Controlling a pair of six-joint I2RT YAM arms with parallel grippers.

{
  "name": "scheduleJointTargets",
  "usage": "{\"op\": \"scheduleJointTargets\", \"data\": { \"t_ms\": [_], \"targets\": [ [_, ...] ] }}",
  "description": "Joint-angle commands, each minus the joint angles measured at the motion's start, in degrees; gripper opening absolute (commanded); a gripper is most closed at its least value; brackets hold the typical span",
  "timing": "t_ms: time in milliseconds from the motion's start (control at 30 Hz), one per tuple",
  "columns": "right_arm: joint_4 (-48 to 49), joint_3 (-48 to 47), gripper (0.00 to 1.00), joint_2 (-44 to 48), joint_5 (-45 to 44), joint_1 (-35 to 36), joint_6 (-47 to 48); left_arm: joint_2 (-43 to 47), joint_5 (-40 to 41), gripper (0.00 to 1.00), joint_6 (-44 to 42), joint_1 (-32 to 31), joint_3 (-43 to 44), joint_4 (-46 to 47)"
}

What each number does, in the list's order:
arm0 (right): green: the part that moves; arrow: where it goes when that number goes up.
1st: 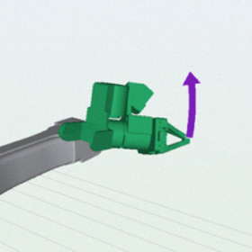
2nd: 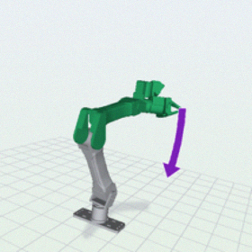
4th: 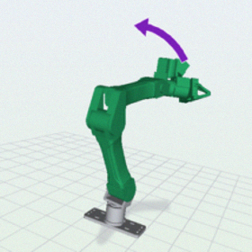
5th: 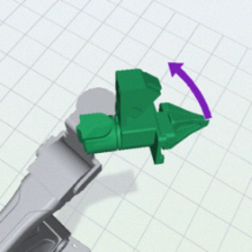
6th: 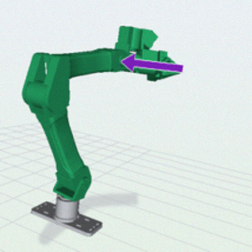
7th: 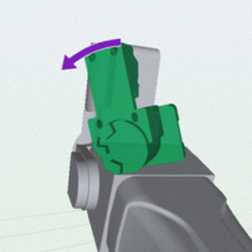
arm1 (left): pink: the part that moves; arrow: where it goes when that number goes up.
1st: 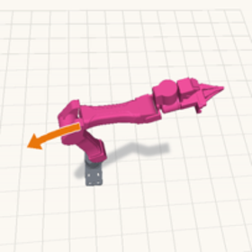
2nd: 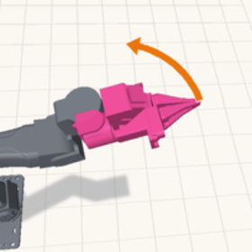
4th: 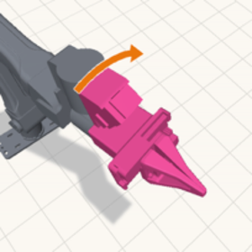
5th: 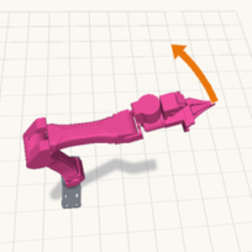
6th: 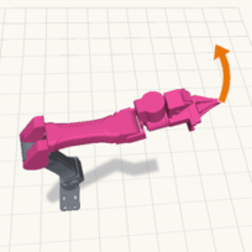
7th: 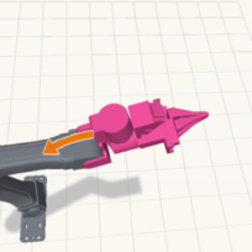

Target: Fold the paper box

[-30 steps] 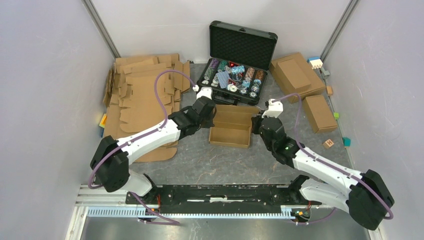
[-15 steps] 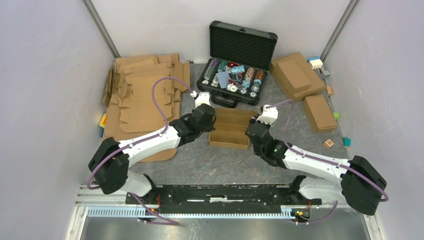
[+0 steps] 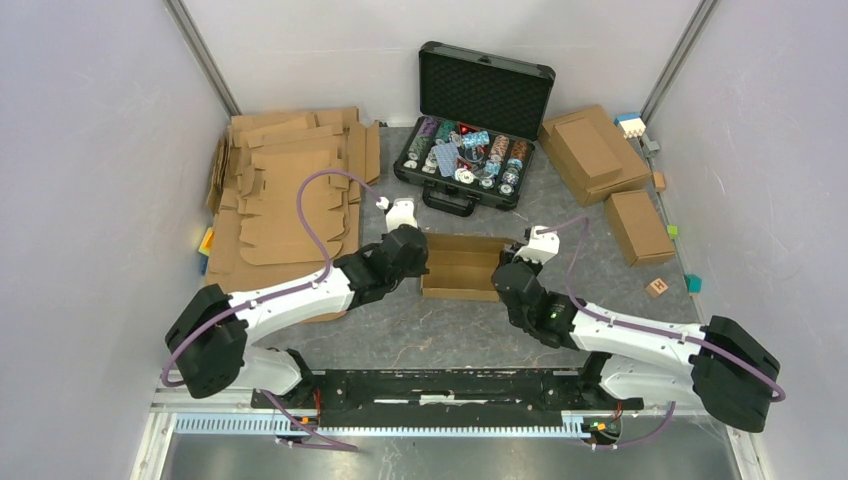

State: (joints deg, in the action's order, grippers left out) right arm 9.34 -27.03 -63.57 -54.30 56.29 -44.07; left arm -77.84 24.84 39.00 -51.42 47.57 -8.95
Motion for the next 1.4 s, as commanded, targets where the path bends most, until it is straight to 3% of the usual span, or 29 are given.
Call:
{"op": "scheduleJointTargets", "data": {
  "t_ms": [0, 267, 500, 733, 1000, 1233, 1367],
  "targets": [
    [-1.9, 2.0, 0.00, 1.0, -2.2, 1.1, -3.3, 1.3, 1.7, 0.02, 4.2, -1.5, -2.1, 1.5],
    [-4.3, 4.0, 0.00, 2.9, -1.7, 2.7, -4.2, 1.5, 4.0, 0.02, 6.6, -3.8, -4.2, 1.5],
    [-7.3, 5.3, 0.01, 7.2, 1.6, 2.7, 2.1, 1.8, 5.5, 0.02, 5.5, -4.8, -5.4, 1.3],
    [-7.0, 11.0, 0.14, 13.1, 9.3, 2.8, 4.9, 1.1, 12.1, 0.02, 3.8, -9.8, -6.7, 1.4],
    [-7.5, 15.2, 0.51, 21.4, 14.8, 2.8, 5.6, -0.2, 17.0, 0.02, 3.6, -13.2, -6.8, 0.6],
    [-13.8, 13.6, 0.58, 33.3, 17.6, 2.8, 10.8, -1.5, 17.8, 0.02, 3.8, -13.7, -6.7, 0.9],
    [-14.7, 9.6, 0.61, 38.8, 13.7, 2.8, 16.9, -1.4, 17.0, 0.02, 4.0, -13.6, -7.2, 1.7]
  ]
}}
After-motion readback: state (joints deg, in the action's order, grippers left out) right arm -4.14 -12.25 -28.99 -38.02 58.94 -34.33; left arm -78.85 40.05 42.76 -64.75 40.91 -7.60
